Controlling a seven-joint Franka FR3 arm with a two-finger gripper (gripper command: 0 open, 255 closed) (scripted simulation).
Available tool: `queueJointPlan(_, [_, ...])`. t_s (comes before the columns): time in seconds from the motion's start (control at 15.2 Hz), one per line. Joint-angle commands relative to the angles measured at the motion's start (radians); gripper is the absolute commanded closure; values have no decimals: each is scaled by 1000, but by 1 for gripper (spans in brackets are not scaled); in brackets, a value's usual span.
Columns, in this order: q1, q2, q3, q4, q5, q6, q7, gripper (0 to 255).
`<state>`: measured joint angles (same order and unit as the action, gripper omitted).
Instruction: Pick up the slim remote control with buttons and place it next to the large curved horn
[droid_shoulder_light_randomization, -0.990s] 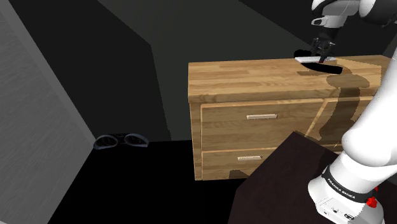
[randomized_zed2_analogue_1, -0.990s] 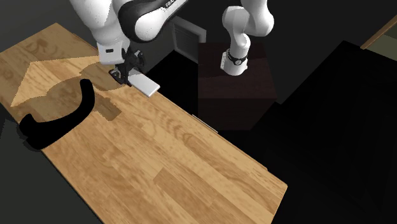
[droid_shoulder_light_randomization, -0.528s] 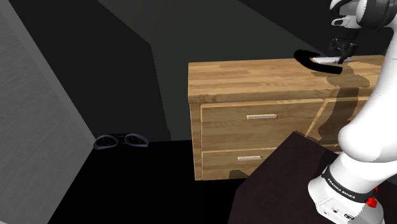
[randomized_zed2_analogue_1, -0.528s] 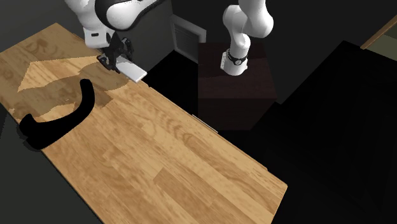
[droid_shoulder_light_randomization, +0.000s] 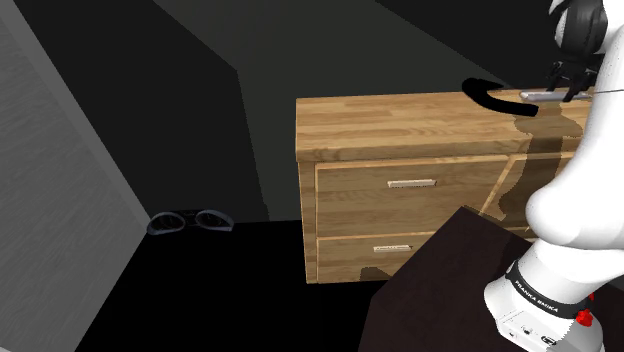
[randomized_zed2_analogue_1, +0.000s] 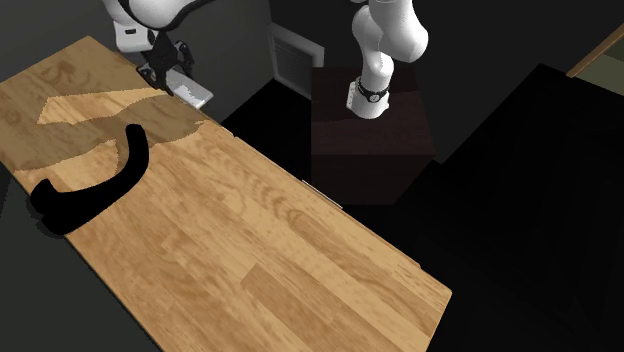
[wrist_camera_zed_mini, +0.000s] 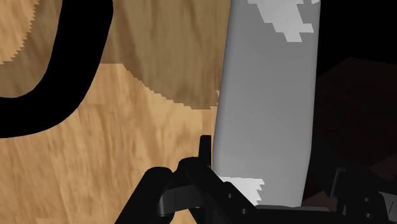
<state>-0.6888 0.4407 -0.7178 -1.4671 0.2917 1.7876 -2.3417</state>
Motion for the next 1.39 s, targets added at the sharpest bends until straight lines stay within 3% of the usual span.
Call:
queueJointPlan(0.0, [-15,17,3,7,11,7,-14,255])
queueJointPlan(1.32, [-14,90,39,-167,71,236,-56,255])
